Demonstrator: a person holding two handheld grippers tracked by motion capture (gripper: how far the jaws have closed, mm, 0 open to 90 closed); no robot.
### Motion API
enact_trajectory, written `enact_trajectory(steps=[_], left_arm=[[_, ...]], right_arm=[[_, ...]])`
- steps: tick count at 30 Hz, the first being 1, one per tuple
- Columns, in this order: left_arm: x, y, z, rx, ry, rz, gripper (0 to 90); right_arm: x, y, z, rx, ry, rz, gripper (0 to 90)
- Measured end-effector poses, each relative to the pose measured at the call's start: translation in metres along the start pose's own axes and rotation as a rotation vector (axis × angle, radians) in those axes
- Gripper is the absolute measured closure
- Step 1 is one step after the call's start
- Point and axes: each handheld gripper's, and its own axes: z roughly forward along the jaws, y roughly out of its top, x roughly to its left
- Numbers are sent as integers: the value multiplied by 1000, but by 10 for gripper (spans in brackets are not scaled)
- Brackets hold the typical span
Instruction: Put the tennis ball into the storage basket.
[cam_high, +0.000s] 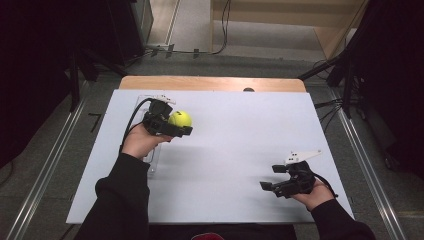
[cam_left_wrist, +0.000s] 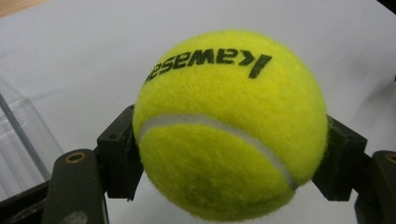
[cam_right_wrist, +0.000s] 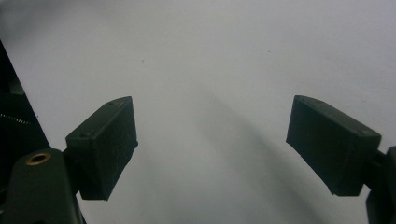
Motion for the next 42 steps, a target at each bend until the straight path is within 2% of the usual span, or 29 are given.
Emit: enact_trajectory(steps=[8, 15, 23, 37, 42], left_arm=[[5, -2, -4, -4, 15, 0, 256], [13, -4, -8, -15, 23, -26, 256], [20, -6, -15, -20, 61, -38, 256], [28, -8, -20, -35, 77, -67, 256], [32, -9, -23, -37, 94, -81, 256]], right_arm=[[0, 0, 0, -2, 2, 2, 141], [0, 1, 0, -12, 4, -5, 141], [0, 1, 1, -7, 4, -2, 141], [1, 0, 1, -2, 4, -1, 141], [1, 1, 1, -1, 5, -1, 141]])
